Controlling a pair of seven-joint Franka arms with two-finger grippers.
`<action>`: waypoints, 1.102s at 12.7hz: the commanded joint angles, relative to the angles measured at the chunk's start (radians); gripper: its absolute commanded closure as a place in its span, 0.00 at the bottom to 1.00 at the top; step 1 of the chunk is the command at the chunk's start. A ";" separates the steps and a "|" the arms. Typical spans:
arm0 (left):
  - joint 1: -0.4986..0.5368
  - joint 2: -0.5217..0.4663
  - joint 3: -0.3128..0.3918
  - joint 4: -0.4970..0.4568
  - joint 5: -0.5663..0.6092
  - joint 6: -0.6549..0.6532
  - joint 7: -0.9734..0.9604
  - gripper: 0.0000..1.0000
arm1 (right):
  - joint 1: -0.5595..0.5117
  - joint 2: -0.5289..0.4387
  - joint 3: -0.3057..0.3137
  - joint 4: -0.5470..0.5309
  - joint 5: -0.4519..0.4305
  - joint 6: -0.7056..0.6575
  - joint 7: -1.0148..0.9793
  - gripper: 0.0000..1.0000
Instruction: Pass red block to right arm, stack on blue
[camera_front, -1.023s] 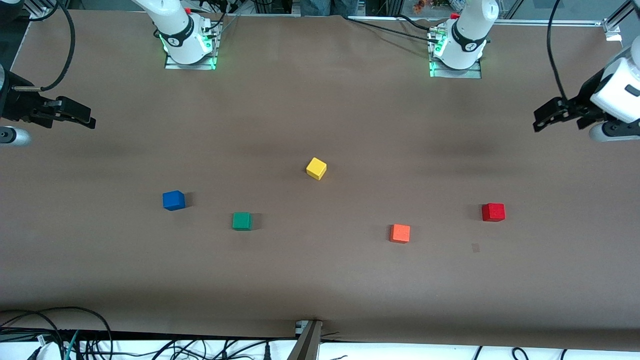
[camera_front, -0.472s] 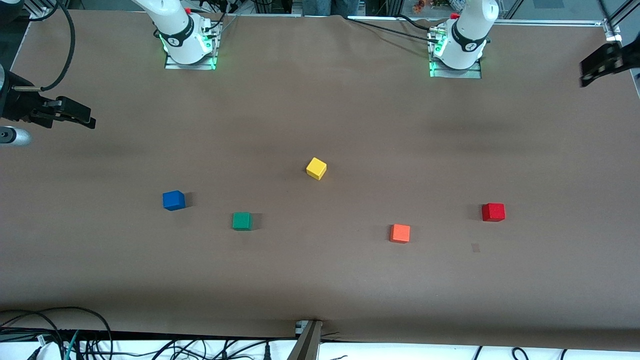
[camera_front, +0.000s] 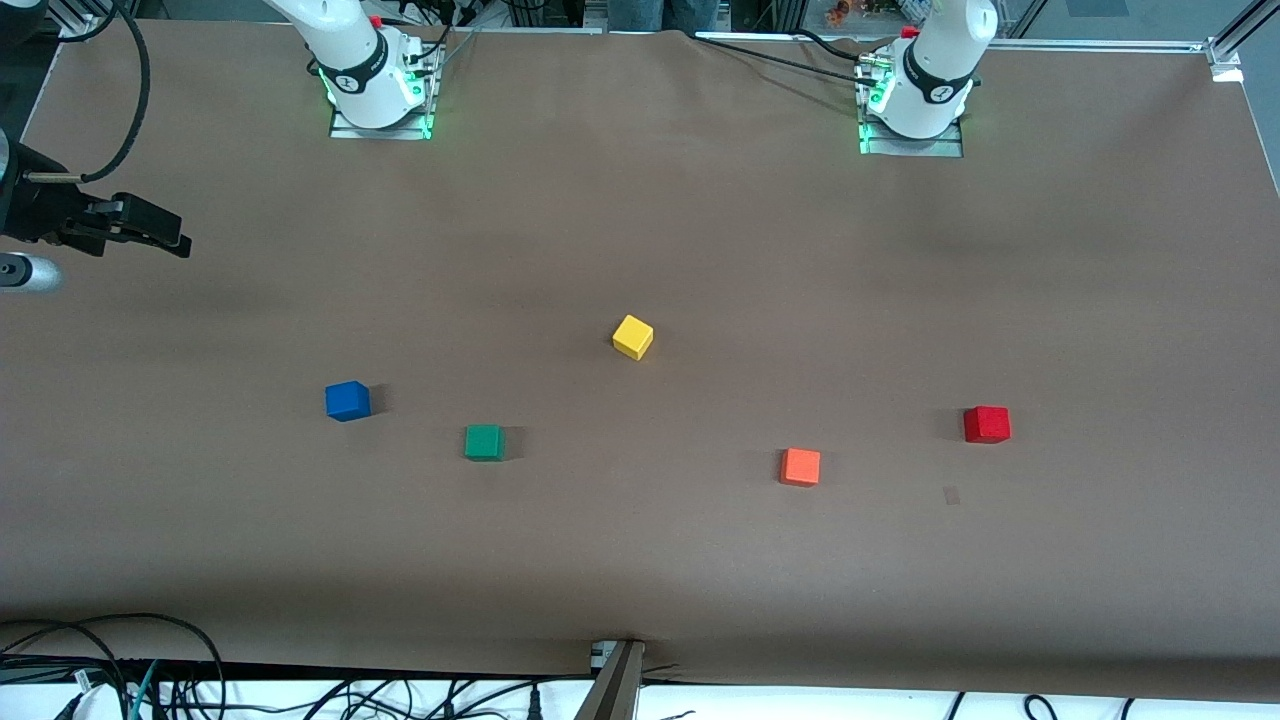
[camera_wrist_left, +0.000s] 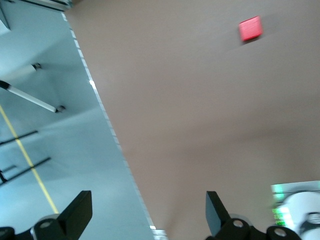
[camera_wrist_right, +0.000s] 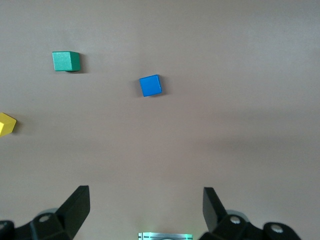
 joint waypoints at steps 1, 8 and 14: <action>0.122 0.058 0.003 0.029 0.024 0.112 0.211 0.00 | -0.003 0.006 -0.001 0.019 0.014 -0.004 -0.010 0.00; 0.347 0.297 0.002 0.028 -0.033 0.511 0.639 0.00 | -0.003 0.006 -0.001 0.017 0.014 -0.004 -0.010 0.00; 0.364 0.477 0.000 0.029 -0.086 0.606 0.823 0.00 | -0.003 0.006 -0.001 0.019 0.014 -0.004 -0.010 0.00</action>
